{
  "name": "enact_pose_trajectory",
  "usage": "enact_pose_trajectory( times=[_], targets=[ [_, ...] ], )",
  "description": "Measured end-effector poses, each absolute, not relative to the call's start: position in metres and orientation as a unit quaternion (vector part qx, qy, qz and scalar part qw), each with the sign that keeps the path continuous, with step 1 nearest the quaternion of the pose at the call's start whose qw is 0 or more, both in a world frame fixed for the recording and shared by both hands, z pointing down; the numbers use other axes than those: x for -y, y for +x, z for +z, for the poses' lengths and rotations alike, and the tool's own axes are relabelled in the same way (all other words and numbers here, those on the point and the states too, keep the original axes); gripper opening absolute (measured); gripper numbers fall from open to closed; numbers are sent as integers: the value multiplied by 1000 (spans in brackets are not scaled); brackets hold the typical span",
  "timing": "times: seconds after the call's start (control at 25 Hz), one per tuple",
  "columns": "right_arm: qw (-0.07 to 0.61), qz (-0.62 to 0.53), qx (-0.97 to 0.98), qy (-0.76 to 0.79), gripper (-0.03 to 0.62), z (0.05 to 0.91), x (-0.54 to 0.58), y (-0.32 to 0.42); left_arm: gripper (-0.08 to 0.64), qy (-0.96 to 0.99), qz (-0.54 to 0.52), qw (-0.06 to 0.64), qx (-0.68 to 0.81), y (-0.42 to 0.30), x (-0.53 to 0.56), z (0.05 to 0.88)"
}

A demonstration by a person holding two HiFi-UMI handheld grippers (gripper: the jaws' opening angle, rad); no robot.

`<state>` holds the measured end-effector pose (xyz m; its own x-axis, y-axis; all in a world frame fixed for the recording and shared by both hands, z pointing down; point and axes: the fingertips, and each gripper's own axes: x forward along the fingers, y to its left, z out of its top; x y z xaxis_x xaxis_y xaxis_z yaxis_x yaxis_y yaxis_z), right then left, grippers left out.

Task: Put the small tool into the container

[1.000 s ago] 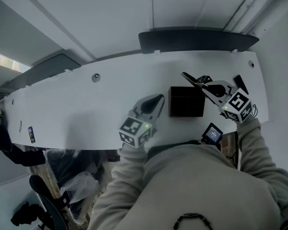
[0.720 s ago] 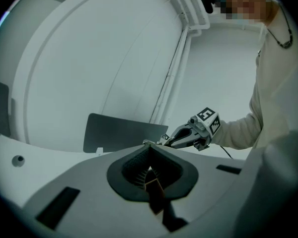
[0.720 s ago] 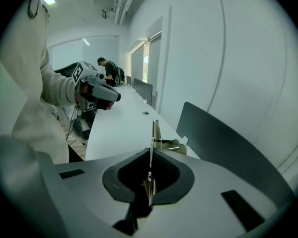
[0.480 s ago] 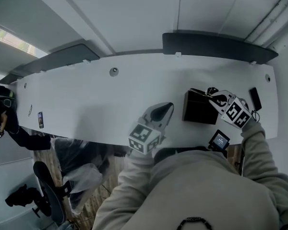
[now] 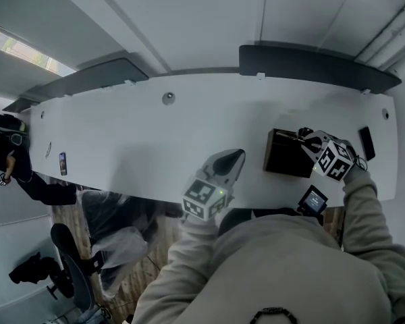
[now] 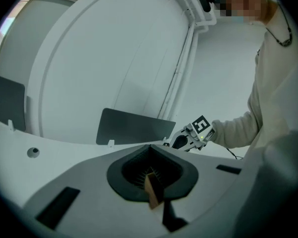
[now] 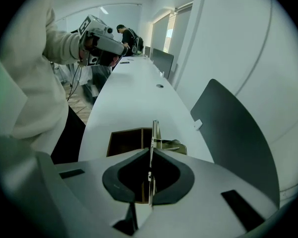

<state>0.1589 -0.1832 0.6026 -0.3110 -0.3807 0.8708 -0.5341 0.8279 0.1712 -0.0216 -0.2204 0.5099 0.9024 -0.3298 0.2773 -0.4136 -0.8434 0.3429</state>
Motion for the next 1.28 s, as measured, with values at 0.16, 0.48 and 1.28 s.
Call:
enact_pose_trajectory(
  times=[0.16,0.48,1.28],
  targets=[
    [527,77,802,271,25,612,182,164,0,952,106,207,200,-22,221,516],
    [537,83,802,249,25,633,179,163,0,946,113,215,214,-30,220,519],
    [552,85,805,200,26,668,190,157,0,926,123,229,272,-68,203,526]
  ],
)
